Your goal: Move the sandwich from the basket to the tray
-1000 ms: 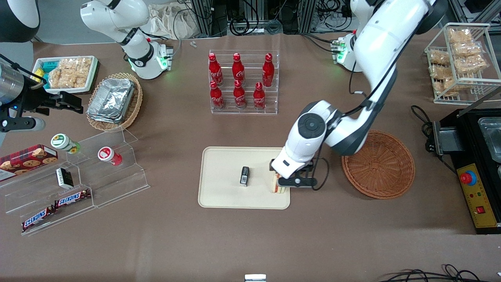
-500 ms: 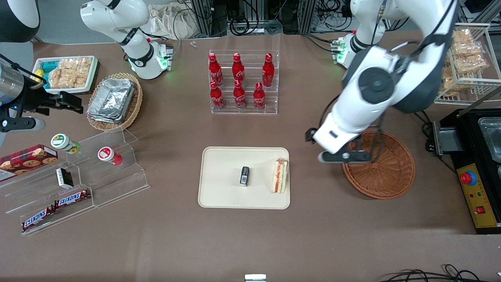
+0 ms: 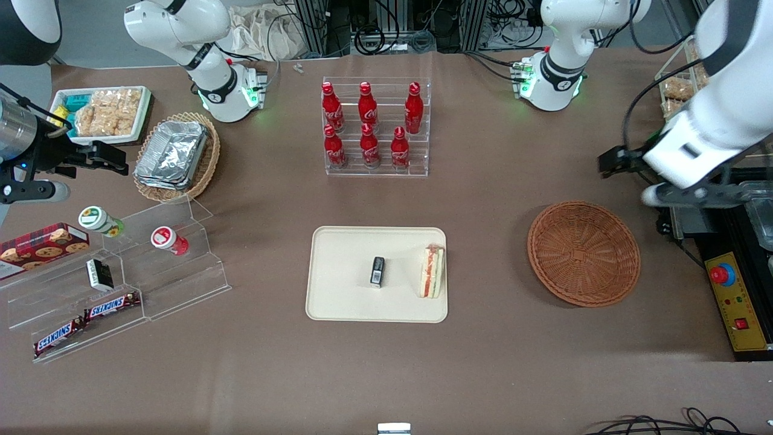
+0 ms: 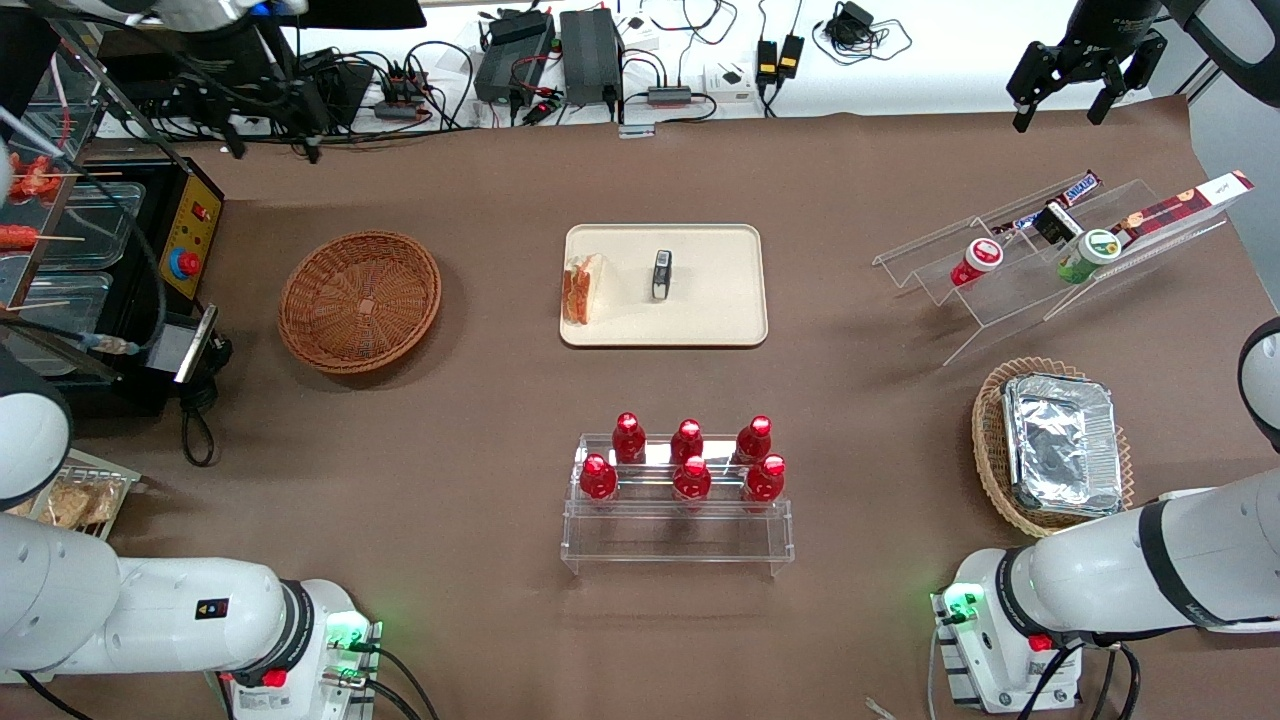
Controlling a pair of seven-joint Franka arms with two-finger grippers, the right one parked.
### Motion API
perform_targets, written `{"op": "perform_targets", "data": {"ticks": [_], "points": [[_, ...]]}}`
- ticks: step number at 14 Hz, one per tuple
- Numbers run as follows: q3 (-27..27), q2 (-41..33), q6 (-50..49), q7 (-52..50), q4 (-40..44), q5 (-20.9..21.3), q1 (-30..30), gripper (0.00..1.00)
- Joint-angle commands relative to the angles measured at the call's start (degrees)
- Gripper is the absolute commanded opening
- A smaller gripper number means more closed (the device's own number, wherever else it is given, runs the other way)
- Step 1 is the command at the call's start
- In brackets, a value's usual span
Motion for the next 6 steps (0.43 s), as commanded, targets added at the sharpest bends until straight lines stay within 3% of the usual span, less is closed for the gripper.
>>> {"op": "perform_targets", "data": {"ticks": [1, 6], "points": [[-0.36, -1.71, -0.37, 1.41, -1.33, -0.41, 0.92, 1.00], [-0.45, -1.70, -0.63, 1.76, 0.35, -0.41, 0.83, 1.00]]}}
